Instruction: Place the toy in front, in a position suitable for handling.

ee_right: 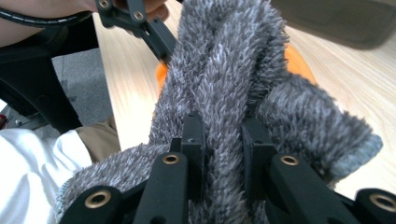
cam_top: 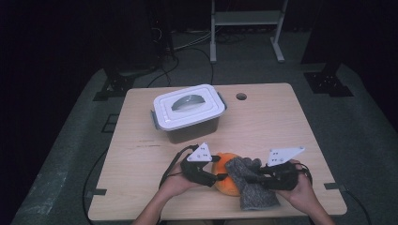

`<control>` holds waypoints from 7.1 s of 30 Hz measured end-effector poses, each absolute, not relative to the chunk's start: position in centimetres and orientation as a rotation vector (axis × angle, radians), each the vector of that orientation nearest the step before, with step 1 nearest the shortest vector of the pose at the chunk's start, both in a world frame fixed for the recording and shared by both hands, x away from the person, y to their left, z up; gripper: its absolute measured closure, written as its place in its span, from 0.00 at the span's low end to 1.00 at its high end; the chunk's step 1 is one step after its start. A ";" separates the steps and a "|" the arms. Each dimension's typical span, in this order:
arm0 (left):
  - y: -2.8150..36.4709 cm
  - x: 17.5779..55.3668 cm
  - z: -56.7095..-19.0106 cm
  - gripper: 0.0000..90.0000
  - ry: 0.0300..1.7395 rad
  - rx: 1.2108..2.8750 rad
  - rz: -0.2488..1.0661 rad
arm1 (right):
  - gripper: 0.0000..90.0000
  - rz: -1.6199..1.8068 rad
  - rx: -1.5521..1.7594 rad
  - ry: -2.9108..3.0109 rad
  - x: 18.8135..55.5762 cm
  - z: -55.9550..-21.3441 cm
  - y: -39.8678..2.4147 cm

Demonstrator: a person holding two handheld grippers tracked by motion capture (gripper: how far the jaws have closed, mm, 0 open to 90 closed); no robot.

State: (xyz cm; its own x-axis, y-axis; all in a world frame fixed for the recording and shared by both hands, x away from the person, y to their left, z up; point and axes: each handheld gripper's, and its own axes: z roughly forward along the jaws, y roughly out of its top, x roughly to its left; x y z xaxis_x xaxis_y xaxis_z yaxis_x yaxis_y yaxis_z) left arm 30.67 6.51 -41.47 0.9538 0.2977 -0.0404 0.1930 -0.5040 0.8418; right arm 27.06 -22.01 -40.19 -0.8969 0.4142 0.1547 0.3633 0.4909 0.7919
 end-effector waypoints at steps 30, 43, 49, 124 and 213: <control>7.4 31.3 -42.3 0.35 0.411 2.047 0.084 | 0.82 1.378 0.737 2.643 26.2 -41.8 -23.6; 7.8 30.8 -42.7 0.33 0.333 2.051 0.081 | 0.82 1.433 0.949 2.561 27.9 -42.5 -27.0; 7.5 30.0 -42.7 0.30 0.273 2.061 0.118 | 0.82 1.455 0.937 2.570 28.7 -42.3 -25.9; 5.1 28.0 -41.8 0.37 0.117 2.090 0.193 | 0.83 1.311 0.944 2.682 30.8 -39.3 -24.2; 7.5 29.6 -42.3 0.33 0.212 2.130 0.174 | 0.83 1.427 0.852 2.663 29.6 -40.0 -22.1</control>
State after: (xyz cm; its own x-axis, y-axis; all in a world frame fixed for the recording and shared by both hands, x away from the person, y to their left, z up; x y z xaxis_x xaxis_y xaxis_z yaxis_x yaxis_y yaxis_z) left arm 29.61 7.47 -42.27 0.9748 0.2192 0.0418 0.0831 -0.5304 0.8437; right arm 29.56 -22.14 -40.05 -0.8528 0.4615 0.2444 0.4591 0.4394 0.7721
